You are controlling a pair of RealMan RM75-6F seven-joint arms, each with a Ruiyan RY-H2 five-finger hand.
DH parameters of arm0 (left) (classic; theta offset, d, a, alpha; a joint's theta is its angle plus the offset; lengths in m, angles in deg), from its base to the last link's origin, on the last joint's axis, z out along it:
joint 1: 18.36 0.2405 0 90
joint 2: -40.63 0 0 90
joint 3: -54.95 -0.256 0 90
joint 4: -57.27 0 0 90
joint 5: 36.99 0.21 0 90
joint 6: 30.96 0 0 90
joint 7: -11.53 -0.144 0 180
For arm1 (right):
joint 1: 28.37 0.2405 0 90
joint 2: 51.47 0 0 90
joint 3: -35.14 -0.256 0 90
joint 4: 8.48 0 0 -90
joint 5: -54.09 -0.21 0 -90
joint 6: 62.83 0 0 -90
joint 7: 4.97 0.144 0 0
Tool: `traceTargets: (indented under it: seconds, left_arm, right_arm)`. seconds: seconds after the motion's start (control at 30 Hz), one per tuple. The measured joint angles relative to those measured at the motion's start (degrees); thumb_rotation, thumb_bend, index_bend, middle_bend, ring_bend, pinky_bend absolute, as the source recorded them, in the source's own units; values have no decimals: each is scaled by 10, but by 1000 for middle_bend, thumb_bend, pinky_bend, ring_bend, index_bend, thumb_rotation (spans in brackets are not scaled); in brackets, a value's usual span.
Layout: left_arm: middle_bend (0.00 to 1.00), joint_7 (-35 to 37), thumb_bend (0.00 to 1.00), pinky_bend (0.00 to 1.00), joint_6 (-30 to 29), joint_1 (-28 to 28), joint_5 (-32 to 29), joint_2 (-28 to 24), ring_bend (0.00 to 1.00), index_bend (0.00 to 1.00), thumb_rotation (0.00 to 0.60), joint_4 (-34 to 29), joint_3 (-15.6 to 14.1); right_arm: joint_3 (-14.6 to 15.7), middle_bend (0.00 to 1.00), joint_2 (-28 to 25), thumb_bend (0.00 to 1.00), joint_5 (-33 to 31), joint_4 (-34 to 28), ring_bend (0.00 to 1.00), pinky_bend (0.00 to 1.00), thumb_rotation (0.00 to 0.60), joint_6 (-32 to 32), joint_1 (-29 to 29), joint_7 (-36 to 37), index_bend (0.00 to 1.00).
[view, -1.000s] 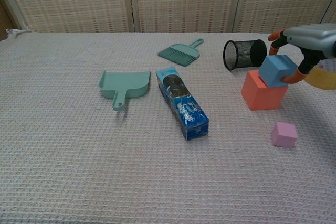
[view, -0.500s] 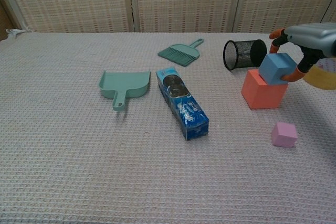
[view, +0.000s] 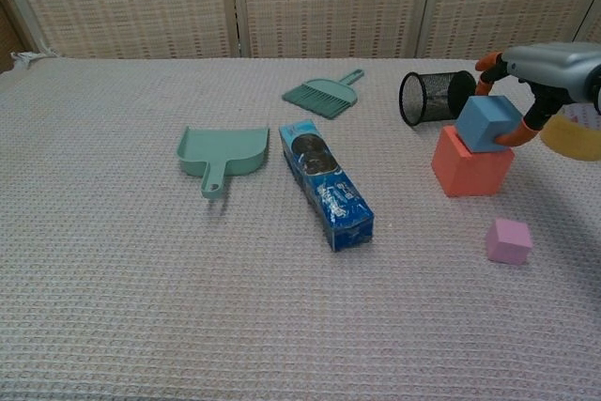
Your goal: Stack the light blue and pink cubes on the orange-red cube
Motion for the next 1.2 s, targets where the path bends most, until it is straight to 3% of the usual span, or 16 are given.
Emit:
traceTargets:
  seconds: [0.13, 0.43, 0.57, 0.9, 1.03, 1.2]
  left_arm:
    - [2, 2, 469, 149, 2, -1, -1, 0, 0, 0, 600, 1, 0]
    - [2, 2, 469, 149, 3, -1, -3, 0, 0, 0, 600, 2, 1]
    - [2, 2, 469, 149, 4, -2, -4, 0, 0, 0, 600, 2, 1]
    - [2, 1, 469, 149, -1, 0, -2, 0, 0, 0, 600, 1, 0]
    - [1, 6, 469, 150, -7, 3, 1, -3, 0, 0, 600, -2, 0]
    - [2, 8, 469, 150, -1, -1, 5, -3, 0, 0, 600, -2, -1]
  right_arm:
    - [2, 22, 3, 187, -3, 0, 0, 154, 600, -4, 1, -5, 456]
    - [4, 20, -1, 187, -12, -6, 0, 154, 600, -8, 3, -14, 148]
    - [6, 20, -5, 187, -10, -12, 0, 154, 600, -10, 2, -13, 90]
    - [14, 27, -37, 187, 38, -64, 1, 154, 600, -35, -18, 7, 44]
    - [31, 156, -71, 187, 86, -110, 76, 224, 600, -67, -51, 36, 107]
    - [81, 185, -125, 187, 203, -160, 92, 244, 600, -110, -127, 128, 216]
